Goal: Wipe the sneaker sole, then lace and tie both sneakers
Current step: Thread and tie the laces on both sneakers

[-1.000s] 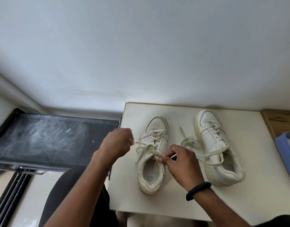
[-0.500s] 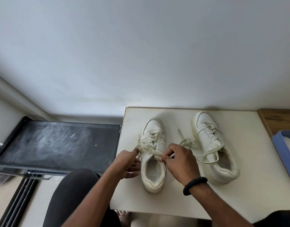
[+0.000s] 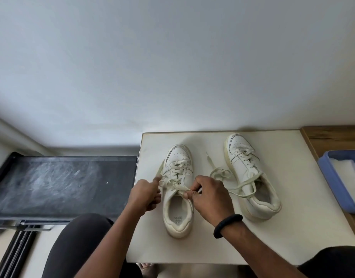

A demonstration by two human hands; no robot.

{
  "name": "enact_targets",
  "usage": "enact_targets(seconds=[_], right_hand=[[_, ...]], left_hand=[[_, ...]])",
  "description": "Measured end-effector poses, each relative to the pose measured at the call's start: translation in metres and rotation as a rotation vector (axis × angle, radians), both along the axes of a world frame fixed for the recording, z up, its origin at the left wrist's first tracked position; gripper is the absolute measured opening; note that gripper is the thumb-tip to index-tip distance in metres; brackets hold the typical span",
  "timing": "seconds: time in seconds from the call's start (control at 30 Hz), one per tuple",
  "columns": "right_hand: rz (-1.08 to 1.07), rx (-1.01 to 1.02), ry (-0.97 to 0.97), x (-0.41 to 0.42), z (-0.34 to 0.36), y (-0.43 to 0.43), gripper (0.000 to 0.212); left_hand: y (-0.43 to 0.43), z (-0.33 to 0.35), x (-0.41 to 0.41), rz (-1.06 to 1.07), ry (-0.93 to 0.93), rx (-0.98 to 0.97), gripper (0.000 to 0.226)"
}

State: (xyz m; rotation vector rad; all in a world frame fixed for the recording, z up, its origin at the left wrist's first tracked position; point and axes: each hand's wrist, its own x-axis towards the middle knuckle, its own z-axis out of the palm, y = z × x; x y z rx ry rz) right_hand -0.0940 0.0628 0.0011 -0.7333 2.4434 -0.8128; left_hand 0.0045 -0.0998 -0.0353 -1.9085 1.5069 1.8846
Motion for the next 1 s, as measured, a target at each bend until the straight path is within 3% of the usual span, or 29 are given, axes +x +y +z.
enact_targets(seconds=[0.07, 0.27, 0.5, 0.8, 1.0], right_hand=[[-0.003, 0.000, 0.003, 0.000, -0.001, 0.000, 0.031], [-0.008, 0.013, -0.001, 0.001, 0.000, -0.001, 0.030], [0.009, 0.029, 0.019, 0.001, 0.002, 0.001, 0.030], [0.010, 0.039, 0.032, 0.001, 0.003, 0.002, 0.033], [0.020, 0.062, 0.032, 0.001, 0.005, 0.000, 0.034]], left_hand=[[0.003, -0.002, -0.003, -0.027, -0.025, 0.011, 0.051], [-0.006, -0.002, -0.014, 0.120, 0.087, 0.061, 0.026], [-0.055, 0.015, -0.012, 0.497, 0.404, 0.031, 0.025], [-0.105, 0.047, 0.009, 0.634, 0.622, -0.008, 0.014], [-0.101, 0.059, 0.013, 0.694, 0.777, -0.200, 0.013]])
